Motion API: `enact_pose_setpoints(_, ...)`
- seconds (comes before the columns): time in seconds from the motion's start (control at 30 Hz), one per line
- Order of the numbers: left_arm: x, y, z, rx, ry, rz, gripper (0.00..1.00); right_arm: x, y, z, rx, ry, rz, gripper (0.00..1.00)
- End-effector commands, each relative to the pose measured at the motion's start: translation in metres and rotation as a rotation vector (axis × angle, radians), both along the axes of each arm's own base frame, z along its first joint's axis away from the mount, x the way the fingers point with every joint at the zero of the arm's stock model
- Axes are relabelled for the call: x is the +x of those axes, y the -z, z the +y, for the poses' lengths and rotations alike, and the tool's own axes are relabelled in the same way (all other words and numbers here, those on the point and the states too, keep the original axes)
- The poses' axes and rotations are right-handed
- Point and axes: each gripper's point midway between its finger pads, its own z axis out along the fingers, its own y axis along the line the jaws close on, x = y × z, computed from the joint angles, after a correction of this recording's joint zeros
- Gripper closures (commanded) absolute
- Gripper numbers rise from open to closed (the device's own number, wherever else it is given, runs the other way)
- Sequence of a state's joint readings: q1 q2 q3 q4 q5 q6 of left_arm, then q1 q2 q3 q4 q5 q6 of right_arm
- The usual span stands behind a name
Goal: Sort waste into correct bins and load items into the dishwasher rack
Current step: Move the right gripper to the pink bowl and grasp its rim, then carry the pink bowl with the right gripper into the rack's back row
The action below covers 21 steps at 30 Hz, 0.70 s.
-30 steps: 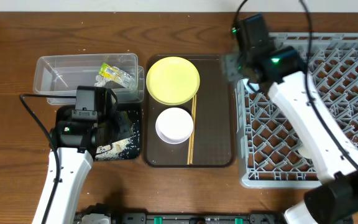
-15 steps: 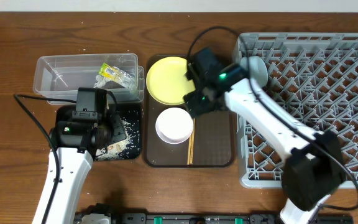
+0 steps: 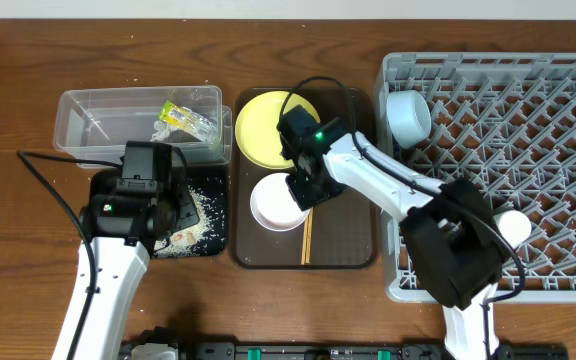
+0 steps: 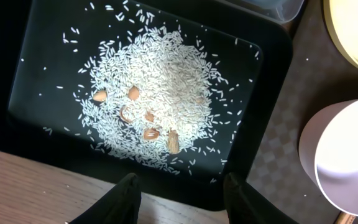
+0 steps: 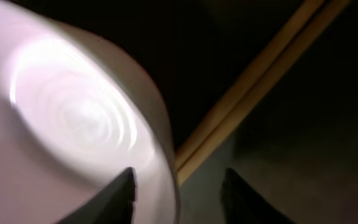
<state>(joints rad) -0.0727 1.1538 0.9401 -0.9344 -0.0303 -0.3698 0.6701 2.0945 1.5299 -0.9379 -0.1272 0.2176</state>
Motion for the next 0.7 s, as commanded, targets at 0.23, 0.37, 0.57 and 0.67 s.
enact_pose_setpoints(0.23,0.001,-0.004,0.004,0.014,-0.019,-0.01,0.53,0.018,-0.013,-0.007,-0.014,0.037,-0.061,0.99)
enact_pose_setpoints(0.37,0.001,-0.004,0.004,0.014,-0.019,-0.009,0.53,0.045,-0.052,-0.024,-0.015,0.091,-0.176,0.99)
enact_pose_setpoints(0.57,0.001,-0.003,0.004,0.01,-0.018,-0.01,0.53,0.086,-0.131,-0.081,-0.07,0.23,-0.434,0.99)
enact_pose_setpoints(0.67,0.001,-0.004,0.004,0.01,-0.018,-0.01,0.53,0.103,-0.174,-0.131,-0.162,0.341,-0.591,0.99)
